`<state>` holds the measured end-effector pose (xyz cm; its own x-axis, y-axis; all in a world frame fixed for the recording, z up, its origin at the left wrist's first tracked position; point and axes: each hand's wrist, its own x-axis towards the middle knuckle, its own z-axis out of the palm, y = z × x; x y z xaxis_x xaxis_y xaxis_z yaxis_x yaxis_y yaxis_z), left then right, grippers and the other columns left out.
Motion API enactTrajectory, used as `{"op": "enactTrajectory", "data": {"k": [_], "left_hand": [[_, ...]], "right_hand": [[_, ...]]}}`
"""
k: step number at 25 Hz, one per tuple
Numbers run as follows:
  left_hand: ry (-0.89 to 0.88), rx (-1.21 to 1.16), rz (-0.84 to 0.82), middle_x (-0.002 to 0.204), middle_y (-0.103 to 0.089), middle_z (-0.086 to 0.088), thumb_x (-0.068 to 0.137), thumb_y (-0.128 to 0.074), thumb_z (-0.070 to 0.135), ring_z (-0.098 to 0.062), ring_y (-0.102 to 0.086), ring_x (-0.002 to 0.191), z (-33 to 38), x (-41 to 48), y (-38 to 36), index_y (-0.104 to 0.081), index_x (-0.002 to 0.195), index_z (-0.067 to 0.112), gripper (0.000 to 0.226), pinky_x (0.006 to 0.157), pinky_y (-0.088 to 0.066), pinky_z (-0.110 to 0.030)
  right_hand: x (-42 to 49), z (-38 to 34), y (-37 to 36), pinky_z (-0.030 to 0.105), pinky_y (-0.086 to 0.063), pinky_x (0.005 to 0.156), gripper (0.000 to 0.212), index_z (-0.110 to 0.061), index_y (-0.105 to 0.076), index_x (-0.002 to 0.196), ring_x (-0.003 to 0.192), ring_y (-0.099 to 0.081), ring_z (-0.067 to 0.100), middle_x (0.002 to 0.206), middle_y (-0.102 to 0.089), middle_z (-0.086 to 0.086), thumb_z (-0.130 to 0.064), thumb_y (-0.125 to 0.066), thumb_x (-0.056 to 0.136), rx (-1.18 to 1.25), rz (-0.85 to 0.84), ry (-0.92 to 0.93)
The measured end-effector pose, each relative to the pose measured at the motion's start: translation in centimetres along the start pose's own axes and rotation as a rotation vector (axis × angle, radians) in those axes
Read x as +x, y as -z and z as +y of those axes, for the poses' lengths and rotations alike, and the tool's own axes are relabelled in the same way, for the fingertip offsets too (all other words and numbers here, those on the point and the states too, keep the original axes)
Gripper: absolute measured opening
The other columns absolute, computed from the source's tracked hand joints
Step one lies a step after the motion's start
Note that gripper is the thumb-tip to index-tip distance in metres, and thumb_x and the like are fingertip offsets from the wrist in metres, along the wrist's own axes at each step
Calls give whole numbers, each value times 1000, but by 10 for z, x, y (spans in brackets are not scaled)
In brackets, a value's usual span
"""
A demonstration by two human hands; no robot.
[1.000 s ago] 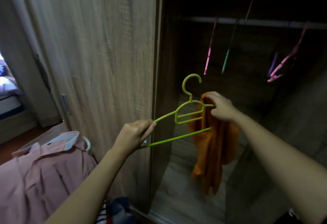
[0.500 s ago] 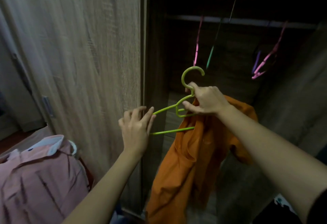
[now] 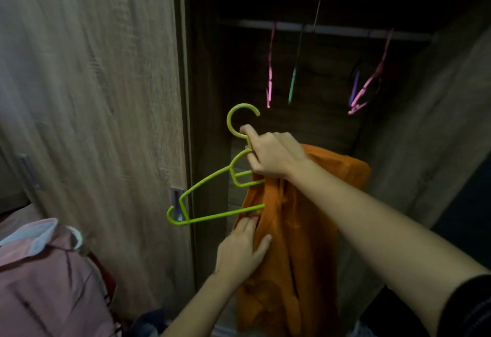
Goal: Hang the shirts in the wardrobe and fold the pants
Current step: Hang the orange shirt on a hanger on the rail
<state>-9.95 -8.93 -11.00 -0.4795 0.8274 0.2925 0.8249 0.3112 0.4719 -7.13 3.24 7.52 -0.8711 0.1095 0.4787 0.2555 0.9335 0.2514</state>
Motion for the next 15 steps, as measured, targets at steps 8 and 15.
{"op": "enactTrajectory", "data": {"k": [8, 15], "left_hand": [[62, 267, 290, 81, -69, 4, 85, -38, 52, -28, -50, 98, -95, -19, 23, -68, 79, 29, 39, 78, -35, -47], [-389, 117, 182, 85, -47, 8, 95, -31, 50, -4, -40, 77, -93, 47, 108, -58, 90, 18, 42, 67, -42, -26]], "right_hand": [[-28, 42, 0, 33, -40, 59, 58, -22, -23, 144, 82, -65, 33, 96, -68, 10, -27, -40, 89, -163, -37, -108], [-45, 44, -19, 29, -39, 56, 57, -27, -20, 145, 75, -64, 26, 89, -66, 5, -31, -39, 92, -144, -139, -105]]}}
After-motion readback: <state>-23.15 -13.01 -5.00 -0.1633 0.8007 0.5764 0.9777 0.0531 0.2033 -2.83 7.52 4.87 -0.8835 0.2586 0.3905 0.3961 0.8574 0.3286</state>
